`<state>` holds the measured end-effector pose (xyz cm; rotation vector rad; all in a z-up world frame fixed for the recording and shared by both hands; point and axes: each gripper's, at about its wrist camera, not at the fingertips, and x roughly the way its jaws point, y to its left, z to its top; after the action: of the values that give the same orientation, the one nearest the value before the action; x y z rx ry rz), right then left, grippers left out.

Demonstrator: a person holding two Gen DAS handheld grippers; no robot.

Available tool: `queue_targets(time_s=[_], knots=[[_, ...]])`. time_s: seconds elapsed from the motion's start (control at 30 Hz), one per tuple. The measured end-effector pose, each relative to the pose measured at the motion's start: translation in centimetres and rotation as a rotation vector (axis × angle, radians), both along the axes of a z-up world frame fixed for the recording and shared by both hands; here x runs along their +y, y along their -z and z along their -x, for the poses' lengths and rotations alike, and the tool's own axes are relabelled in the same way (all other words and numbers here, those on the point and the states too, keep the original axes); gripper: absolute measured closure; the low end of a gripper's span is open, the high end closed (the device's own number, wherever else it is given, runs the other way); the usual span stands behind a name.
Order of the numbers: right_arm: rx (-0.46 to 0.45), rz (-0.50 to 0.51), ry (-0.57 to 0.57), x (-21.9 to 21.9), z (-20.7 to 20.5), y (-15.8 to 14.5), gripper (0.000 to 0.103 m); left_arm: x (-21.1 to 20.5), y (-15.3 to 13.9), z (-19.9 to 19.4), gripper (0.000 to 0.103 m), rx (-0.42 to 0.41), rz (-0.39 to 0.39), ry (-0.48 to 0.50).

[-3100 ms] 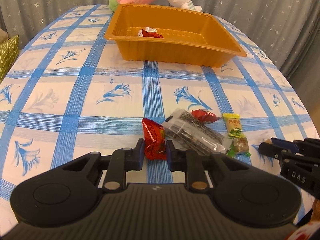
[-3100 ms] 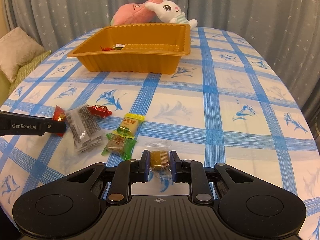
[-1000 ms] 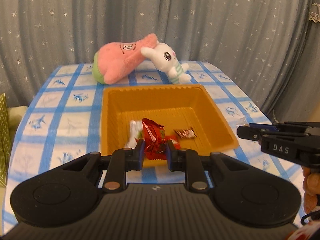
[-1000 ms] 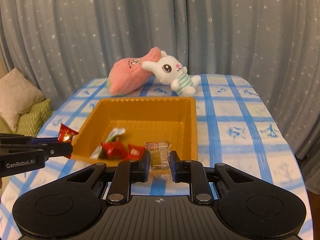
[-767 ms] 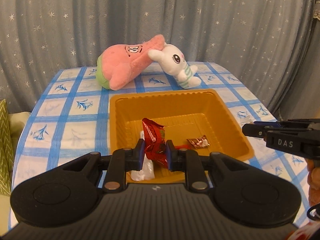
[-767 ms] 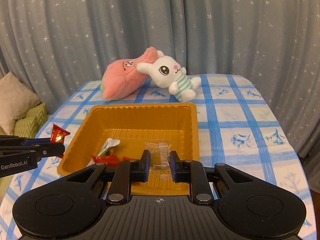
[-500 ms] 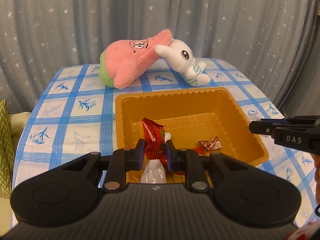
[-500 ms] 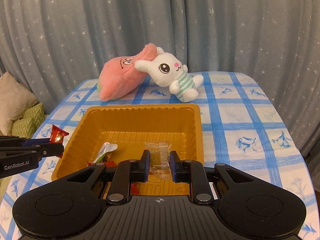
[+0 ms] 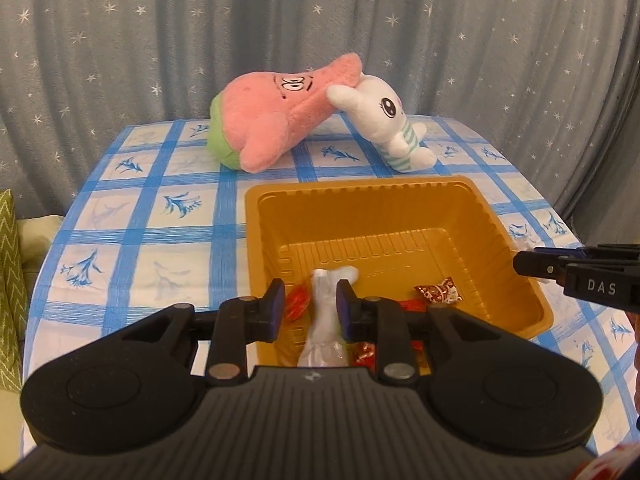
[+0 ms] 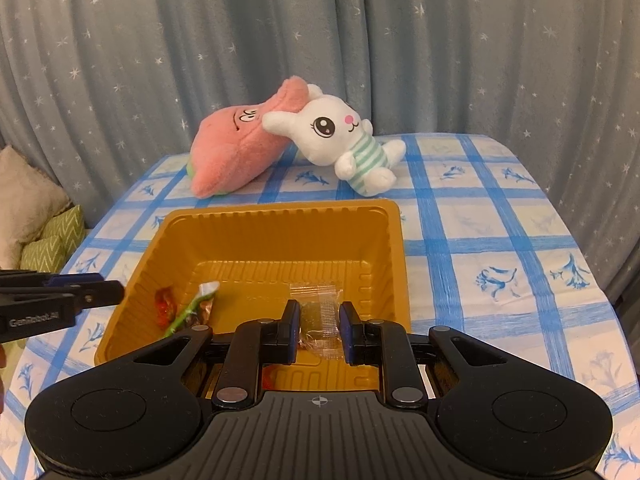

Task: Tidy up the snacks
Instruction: 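Carry both candies over the orange tray and open both tools, then withdraw both tools from the tray toward the remaining snacks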

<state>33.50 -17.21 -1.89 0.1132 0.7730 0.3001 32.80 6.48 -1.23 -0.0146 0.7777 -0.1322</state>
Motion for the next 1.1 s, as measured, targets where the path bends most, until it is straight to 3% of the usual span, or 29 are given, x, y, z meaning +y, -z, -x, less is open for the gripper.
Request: queue_targets(time_s=[0.47, 0.5, 0.53, 0.6, 0.83, 1.1], knots=[[-0.031, -0.068, -0.006, -0.1, -0.7, -0.3, 0.080, 0.1, 0.1, 1.5, 0.075, 0.000, 0.015, -0.002], [-0.026, -0.070, -0.003, -0.2, -0.8, -0.4, 0.070, 0.1, 0.1, 1.7, 0.075, -0.001, 0.016, -0.001], [-0.029, -0.071, 0.004, -0.2, -0.8, -0.5, 0.049, 0.0, 0.1, 2.0, 0.074, -0.001, 0.017, 0.000], [-0.051, -0.084, 0.026, -0.7, -0.3, -0.8, 0.041, 0.0, 0.1, 2.6, 0.073, -0.003, 0.019, -0.003], [-0.026, -0.067, 0.067, -2.4, 2.2, -1.2, 0.041, -0.4, -0.2, 5.7, 0.067, 0.001, 0.042, -0.019], [0.007, -0.079, 0.104, -4.0, 8.0, -1.6, 0.041, -1.5, -1.0, 10.7, 0.055, 0.006, 0.065, -0.035]])
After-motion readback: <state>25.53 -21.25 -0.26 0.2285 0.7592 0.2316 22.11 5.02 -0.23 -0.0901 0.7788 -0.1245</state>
